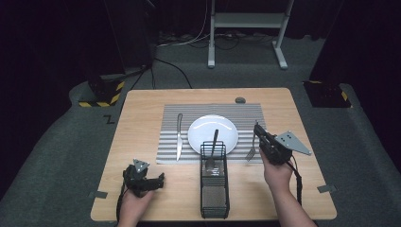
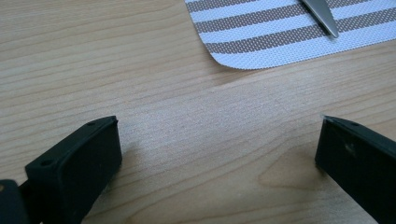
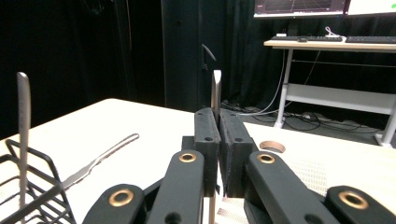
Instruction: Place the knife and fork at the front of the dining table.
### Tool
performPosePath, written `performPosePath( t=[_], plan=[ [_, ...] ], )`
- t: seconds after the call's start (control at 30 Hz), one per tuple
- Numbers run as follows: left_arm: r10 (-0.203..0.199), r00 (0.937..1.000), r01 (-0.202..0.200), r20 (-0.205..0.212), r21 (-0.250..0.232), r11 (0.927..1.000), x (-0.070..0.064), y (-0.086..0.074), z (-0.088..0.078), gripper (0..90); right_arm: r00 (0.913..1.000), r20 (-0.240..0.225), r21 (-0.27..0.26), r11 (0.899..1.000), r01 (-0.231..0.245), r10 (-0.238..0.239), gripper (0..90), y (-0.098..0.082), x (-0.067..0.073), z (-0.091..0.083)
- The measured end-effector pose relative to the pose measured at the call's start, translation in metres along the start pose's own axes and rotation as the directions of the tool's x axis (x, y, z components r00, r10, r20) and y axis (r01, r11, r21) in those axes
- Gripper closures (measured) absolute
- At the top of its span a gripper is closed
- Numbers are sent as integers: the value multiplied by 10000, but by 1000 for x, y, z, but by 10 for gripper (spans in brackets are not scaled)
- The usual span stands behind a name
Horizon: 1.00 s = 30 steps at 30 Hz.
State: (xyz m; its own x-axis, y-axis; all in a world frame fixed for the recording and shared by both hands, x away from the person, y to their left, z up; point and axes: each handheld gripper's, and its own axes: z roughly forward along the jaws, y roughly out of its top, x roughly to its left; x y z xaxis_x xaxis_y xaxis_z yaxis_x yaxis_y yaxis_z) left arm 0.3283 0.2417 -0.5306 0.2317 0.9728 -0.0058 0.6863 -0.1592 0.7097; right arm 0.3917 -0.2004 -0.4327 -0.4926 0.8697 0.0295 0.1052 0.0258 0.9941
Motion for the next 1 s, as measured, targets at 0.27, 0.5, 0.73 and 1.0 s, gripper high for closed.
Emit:
performPosePath(
  t=[0.27,0.5,0.73,1.0],
  plan=[
    [19,10000,-19,3,12,10000,0,0,0,4,9998,63,410,9989,-211,208,871,-7,-3,14],
    [22,10000,-22,2,11,10000,0,0,0,4,9989,104,458,9979,-461,456,871,-11,-7,30],
    [15,10000,-15,-1,12,10000,0,0,0,4,9953,89,781,9922,-967,963,870,-14,-18,53],
    [-18,10000,18,-22,2,10000,0,0,0,5,9890,133,1121,9827,-1477,1471,870,-19,-27,73]
  ],
)
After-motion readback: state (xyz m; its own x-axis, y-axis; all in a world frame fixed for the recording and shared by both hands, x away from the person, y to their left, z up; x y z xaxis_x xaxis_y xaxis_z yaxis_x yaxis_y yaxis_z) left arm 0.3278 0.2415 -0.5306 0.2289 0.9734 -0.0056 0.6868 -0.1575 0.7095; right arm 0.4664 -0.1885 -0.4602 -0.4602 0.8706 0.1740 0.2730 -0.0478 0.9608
